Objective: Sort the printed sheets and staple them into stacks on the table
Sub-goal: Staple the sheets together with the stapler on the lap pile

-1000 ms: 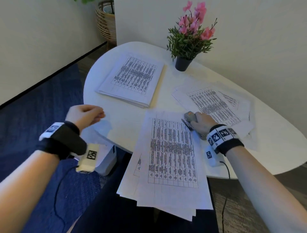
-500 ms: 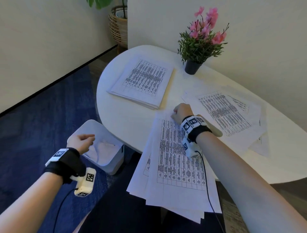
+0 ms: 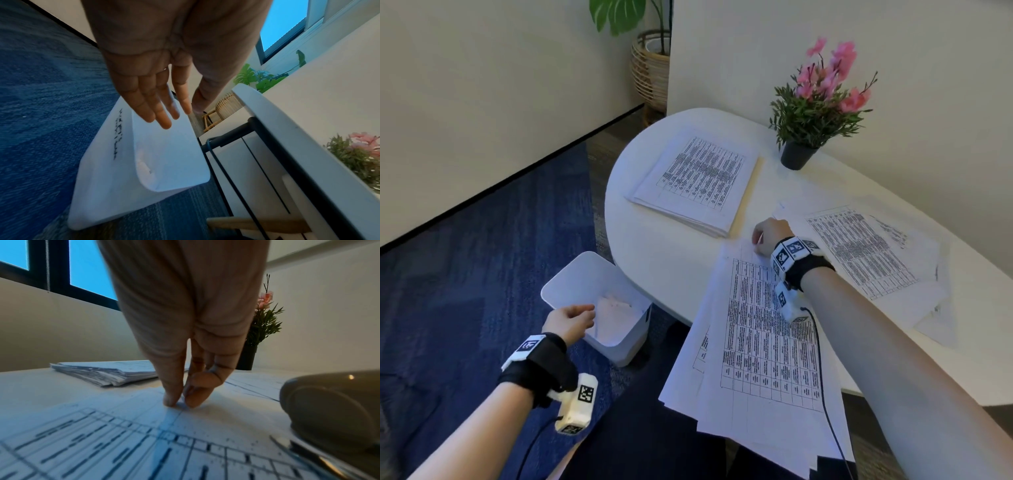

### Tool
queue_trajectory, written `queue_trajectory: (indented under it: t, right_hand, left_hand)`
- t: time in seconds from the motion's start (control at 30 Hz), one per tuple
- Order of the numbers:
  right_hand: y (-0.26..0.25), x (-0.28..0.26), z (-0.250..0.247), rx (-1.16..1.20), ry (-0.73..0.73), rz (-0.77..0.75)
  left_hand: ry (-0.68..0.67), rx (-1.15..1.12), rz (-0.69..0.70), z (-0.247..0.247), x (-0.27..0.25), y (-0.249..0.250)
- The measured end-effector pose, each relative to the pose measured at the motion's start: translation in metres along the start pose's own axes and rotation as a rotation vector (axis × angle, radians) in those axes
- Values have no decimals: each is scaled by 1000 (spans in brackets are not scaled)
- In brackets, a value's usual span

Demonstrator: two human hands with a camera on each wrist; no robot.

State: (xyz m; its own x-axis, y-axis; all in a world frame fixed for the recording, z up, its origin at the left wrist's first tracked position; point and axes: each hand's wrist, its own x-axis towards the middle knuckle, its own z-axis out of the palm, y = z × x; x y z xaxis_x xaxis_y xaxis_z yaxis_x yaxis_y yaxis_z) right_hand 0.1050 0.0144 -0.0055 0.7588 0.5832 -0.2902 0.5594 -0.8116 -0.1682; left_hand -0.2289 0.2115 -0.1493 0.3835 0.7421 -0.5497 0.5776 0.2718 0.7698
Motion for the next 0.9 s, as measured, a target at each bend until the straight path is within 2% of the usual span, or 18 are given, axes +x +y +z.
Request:
queue_trajectory:
  t: [0.17, 0.27, 0.43, 0.73, 0.9]
  right_hand:
    - [3, 0, -5, -22, -114, -10]
    - [7, 0, -5, -19, -130, -3]
    - [10, -3, 0, 27, 41, -101]
    - [8, -4, -5, 14, 22, -154]
    - [9, -8, -3, 66, 7, -115]
  left_hand:
    - [42, -46, -109, -9, 7, -32]
    - [68, -63, -166, -14, 7, -53]
    - [80, -99, -231, -13, 5, -71]
    - [61, -138, -214, -7, 5, -67]
    - [51, -134, -202, -10, 6, -68]
